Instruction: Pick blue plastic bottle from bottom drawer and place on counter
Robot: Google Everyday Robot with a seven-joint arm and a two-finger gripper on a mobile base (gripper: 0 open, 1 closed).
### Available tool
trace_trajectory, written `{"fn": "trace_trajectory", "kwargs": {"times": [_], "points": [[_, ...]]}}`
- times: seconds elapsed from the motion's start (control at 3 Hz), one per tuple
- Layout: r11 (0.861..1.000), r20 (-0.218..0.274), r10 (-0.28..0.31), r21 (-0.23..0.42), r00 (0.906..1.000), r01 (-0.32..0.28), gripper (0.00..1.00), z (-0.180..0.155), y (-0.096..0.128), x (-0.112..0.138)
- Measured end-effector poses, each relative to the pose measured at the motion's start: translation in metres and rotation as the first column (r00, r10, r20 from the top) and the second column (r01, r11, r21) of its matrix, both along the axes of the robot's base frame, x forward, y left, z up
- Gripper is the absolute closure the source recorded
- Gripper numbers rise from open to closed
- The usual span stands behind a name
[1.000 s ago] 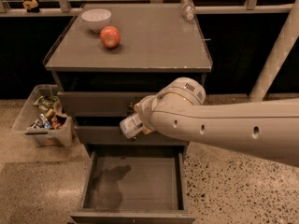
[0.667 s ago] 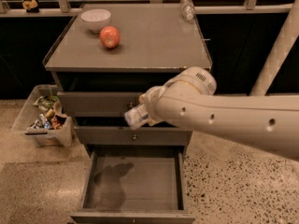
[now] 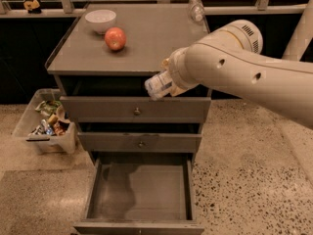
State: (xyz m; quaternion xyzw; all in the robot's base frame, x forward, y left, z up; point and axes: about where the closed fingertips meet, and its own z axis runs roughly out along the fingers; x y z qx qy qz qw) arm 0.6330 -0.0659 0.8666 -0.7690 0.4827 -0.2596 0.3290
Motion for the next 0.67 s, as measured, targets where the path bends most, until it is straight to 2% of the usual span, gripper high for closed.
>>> {"fn": "trace_trajectory", "kwargs": {"times": [0.33, 0.67], "points": [[1.0, -0.028, -0.022, 0.016, 0.9994, 0.022, 1.0, -0.008, -0.011, 0.032], [0.999, -0.087, -0.041, 0.011, 0.9953, 0.042, 1.0, -0.026, -0.036, 0.081]]}}
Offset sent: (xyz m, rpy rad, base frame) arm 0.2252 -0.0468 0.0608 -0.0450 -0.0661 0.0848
